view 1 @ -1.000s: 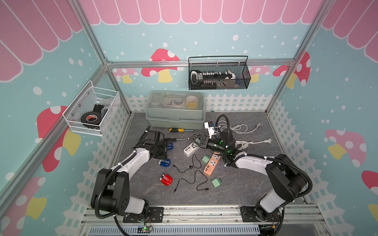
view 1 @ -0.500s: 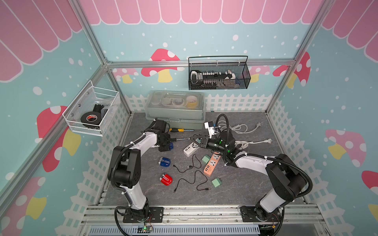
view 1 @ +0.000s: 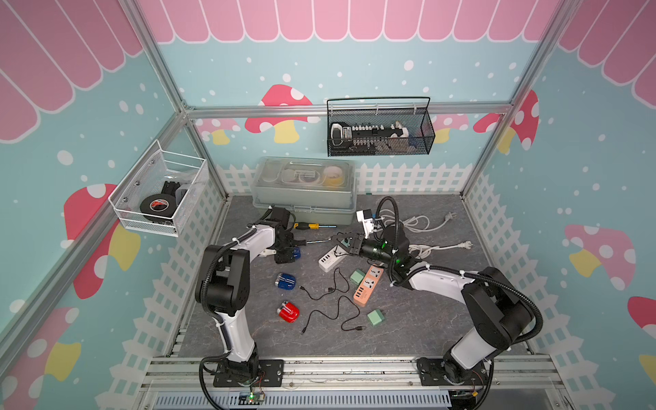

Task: Charge the electric shaver
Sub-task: Pick up the electric shaver from the center of the board.

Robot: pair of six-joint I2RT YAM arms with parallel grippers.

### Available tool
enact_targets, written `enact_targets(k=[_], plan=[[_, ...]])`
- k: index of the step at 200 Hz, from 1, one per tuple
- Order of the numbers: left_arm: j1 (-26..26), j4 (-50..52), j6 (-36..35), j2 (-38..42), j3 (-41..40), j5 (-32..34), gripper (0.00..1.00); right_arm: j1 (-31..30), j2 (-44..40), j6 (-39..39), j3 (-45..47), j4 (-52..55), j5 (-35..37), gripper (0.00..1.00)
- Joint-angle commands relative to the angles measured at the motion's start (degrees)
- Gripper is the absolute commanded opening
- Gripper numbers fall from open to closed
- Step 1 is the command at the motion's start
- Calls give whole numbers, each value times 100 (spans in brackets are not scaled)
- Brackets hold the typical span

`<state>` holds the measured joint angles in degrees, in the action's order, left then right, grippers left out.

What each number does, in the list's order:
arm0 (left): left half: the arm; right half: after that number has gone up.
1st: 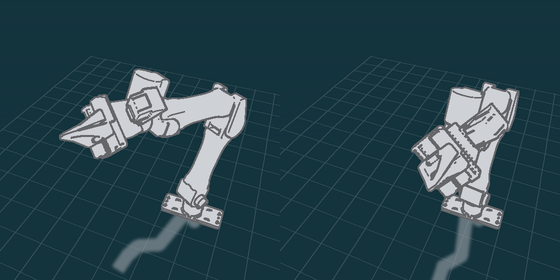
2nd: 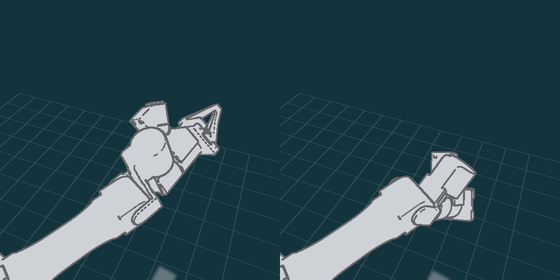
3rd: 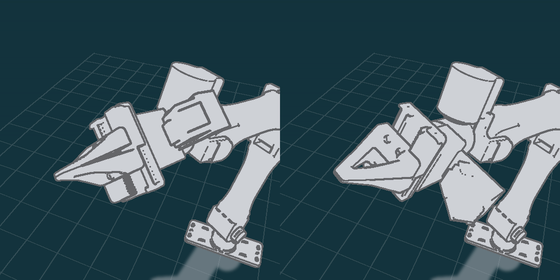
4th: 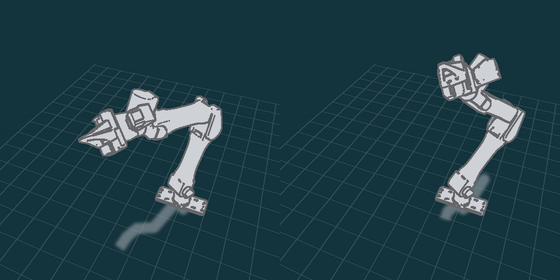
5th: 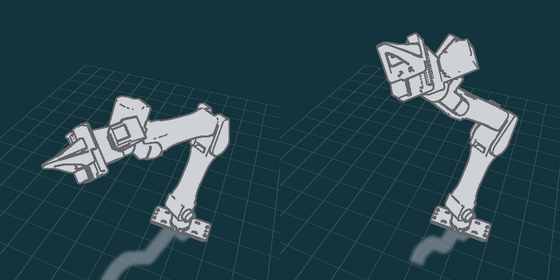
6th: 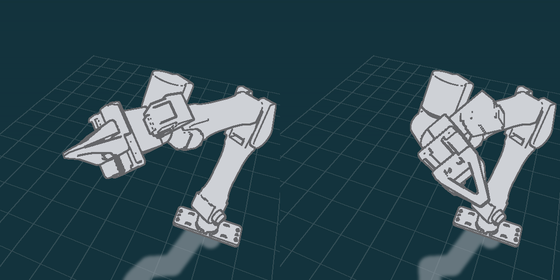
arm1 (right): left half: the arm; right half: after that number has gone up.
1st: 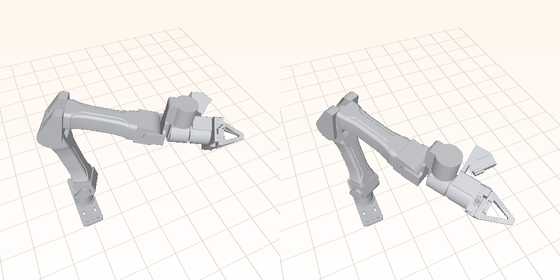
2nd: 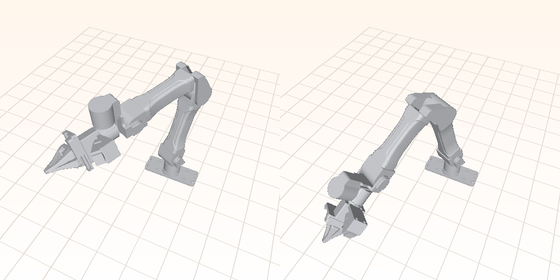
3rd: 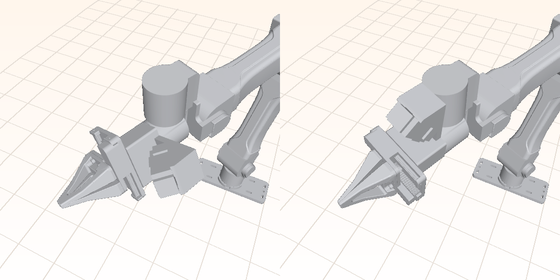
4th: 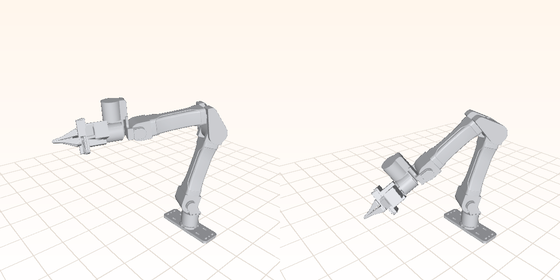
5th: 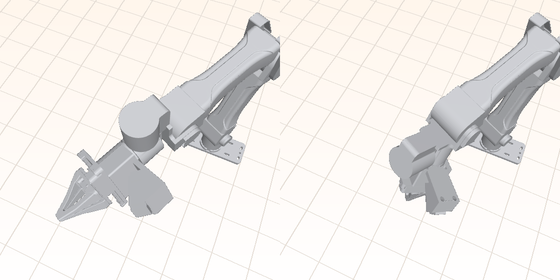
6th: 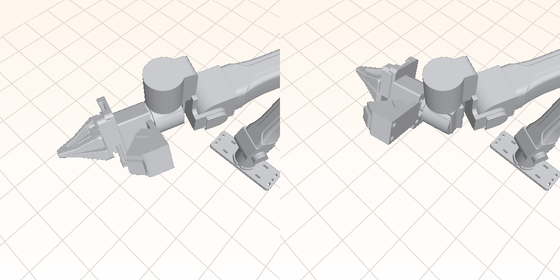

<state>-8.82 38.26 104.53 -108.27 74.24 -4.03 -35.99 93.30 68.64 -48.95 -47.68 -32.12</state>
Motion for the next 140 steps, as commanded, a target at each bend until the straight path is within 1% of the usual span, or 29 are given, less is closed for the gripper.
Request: enact_targets(k=[1,29,46,69,86,100,108,120,140], plan=[[20,15,22,-97,120,113,68,13,82,99,-89,-121,-49,0],[18,191,-74,-227,130,135,66,21,63,120,-72,-121,-23,0],[21,626,-167,-321,255,170,59,21,65,134,-61,-119,4,0],[-5,834,-194,-300,216,289,49,20,81,157,-35,-119,37,0],[-30,1201,-235,-352,343,358,46,21,93,171,-28,-125,31,0],[-32,1323,-267,-386,390,403,47,20,108,186,-32,-125,48,0],[-30,1324,-295,-420,397,391,52,21,131,194,-29,-146,48,0],[-19,1341,-352,-519,432,340,61,21,138,227,-27,-173,54,0],[-12,1325,-412,-637,498,307,64,21,136,238,-17,-190,87,0]])
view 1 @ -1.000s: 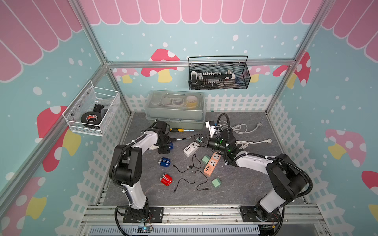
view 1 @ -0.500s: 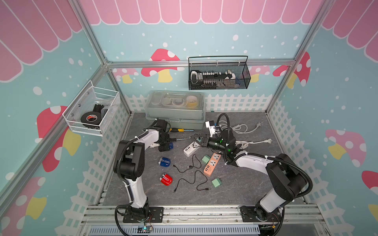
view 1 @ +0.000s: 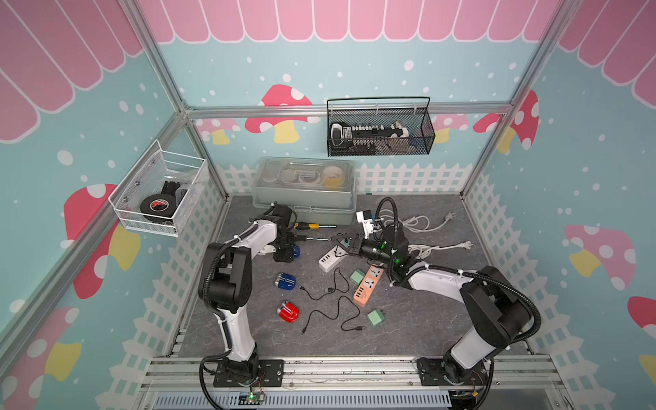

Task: Charge the electric shaver
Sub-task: Pick up the electric shaver from the center of the board.

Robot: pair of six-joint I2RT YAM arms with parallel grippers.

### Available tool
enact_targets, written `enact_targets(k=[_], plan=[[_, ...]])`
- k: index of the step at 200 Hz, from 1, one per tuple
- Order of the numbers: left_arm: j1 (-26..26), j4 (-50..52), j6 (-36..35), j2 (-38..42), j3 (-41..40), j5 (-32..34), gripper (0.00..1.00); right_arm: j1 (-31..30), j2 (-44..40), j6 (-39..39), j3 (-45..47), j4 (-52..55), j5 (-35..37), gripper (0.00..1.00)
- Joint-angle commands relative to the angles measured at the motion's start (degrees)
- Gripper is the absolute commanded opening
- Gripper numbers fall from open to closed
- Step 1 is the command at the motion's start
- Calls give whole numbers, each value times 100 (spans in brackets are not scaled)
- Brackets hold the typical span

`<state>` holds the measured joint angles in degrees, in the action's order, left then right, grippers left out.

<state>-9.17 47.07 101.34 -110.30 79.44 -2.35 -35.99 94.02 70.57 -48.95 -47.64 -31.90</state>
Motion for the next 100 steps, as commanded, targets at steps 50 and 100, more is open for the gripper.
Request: enact_targets(k=[50,100], plan=[[30,345,-512,-641,419,255,69,16,31,75,52,-193,70,0],[2,364,-721,-362,547,189,70,19,64,109,43,-194,79,0]])
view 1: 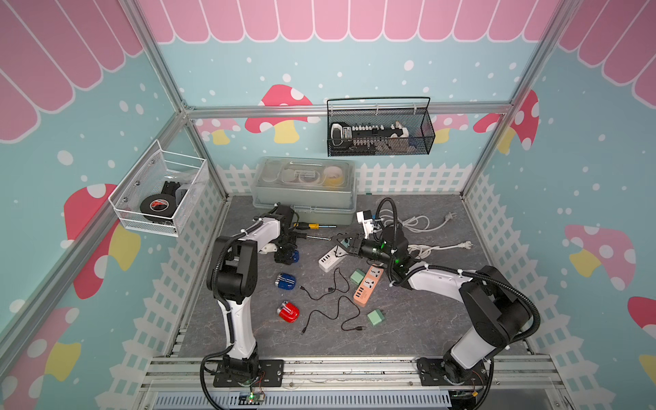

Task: Charge the electric shaver
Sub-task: Pick up the electric shaver from the center of the board.

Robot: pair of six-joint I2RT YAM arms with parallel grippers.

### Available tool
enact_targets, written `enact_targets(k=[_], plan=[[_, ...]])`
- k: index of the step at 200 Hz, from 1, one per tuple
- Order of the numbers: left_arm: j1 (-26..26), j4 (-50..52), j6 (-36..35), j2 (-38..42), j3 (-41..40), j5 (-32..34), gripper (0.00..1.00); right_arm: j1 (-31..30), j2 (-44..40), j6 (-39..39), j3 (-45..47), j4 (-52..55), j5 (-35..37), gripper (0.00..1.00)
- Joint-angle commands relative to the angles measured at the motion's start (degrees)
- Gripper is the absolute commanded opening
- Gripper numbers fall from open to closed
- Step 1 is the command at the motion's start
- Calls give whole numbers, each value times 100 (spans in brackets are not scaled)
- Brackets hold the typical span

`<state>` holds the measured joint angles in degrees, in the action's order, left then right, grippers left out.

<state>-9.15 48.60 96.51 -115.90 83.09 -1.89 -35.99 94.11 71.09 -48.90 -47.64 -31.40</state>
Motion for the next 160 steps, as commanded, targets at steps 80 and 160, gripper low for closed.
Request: enact_targets(k=[80,160], plan=[[62,835,-458,-400,502,81,71,34,109,158,82,-264,71,0],[38,1007,-409,-685,511,229,68,44,142,194,98,-296,99,0]])
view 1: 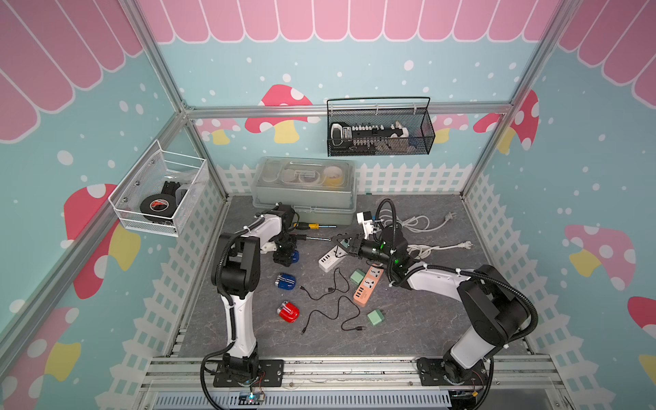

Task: Charge the electric shaver
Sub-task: Pick up the electric shaver from the center of the board.

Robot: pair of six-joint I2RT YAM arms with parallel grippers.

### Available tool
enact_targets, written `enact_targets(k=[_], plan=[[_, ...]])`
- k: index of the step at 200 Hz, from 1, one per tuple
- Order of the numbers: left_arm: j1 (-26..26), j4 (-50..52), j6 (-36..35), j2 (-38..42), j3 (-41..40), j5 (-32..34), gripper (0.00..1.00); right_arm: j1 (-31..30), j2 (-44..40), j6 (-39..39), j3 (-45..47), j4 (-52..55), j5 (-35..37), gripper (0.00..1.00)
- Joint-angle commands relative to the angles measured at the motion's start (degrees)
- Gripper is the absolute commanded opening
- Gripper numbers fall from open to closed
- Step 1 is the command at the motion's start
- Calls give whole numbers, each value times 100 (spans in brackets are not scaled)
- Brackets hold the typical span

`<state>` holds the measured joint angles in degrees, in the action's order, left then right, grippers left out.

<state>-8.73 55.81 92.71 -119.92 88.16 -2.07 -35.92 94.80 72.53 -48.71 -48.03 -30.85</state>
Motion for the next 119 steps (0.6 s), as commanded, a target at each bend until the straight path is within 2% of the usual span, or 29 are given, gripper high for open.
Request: enact_targets(k=[1,25,92,119], plan=[[-5,284,-31,-289,2,240,68,39,68,50,84,-258,44,0],[-23,185,6,-307,8,257,61,41,67,58,112,-293,56,0],[-49,-268,16,241,-341,84,20,27,88,-82,189,-390,151,0],[-59,-321,-112,838,-405,-413,7,15,79,-263,287,-818,420,0]])
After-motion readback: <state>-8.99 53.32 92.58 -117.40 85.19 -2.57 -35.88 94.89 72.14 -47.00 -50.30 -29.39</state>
